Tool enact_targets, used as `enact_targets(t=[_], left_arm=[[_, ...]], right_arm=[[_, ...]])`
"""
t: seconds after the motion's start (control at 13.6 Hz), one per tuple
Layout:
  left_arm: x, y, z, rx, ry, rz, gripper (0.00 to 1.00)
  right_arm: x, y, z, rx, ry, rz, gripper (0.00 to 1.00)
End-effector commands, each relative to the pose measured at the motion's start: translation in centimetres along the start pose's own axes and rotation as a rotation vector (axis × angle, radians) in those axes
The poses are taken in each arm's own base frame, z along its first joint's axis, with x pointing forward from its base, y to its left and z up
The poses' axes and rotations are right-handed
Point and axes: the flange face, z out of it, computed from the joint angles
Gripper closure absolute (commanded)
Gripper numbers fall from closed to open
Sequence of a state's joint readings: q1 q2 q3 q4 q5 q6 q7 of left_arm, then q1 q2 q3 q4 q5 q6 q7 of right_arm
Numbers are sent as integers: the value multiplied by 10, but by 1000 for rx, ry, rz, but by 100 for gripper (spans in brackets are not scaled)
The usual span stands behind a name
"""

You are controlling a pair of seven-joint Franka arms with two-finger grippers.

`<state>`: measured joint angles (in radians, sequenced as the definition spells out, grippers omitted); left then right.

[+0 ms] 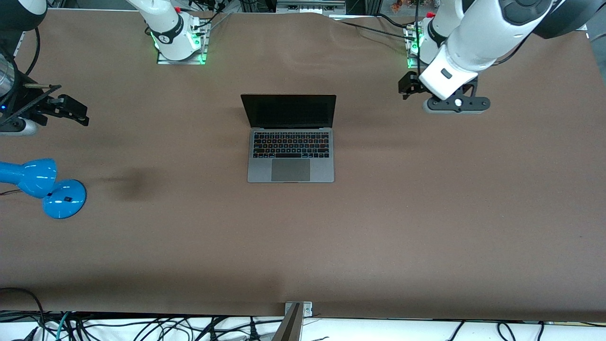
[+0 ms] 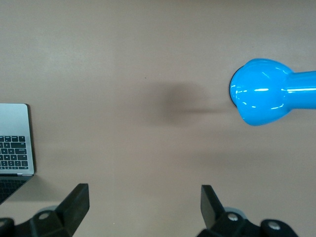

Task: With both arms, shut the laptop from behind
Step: 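Move the left gripper and the right gripper toward the laptop screen's back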

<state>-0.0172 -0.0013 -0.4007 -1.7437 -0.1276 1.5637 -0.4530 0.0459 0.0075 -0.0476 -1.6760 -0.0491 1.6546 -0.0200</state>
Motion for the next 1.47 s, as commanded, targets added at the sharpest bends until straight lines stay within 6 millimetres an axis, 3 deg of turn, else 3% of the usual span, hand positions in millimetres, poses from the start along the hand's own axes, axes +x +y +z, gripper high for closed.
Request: enact_targets(t=[0.0, 0.22, 0.44, 0.81, 0.95, 1.1, 1.25, 1.32, 1.4], left_arm=[[-3, 27, 6, -40, -49, -23, 0], [-15, 59, 15, -44, -49, -20, 0], [-37, 94, 20, -38, -46, -51, 0], [-88, 159, 41, -43, -91, -80, 0], [-99, 182, 59, -37, -129, -107, 3], [-99, 195, 79, -40, -180, -94, 20], [-93, 201, 94, -56, -229, -91, 59], [-92, 203, 97, -59, -234, -85, 88], [-90, 202, 100, -61, -240, -88, 100]], right_arm=[[-1, 1, -7, -11, 0, -4, 0], [-2, -2, -3, -9, -26, -9, 0], [-5, -17, 3, 3, -69, -50, 0], [-7, -58, 34, -1, -214, -160, 0], [-13, -89, 51, -2, -277, -213, 0], [-21, -123, 64, 29, -308, -251, 0], [-27, -139, 77, 90, -332, -264, 0], [-30, -142, 83, 101, -348, -248, 0], [-34, -148, 89, 91, -361, -209, 1]])
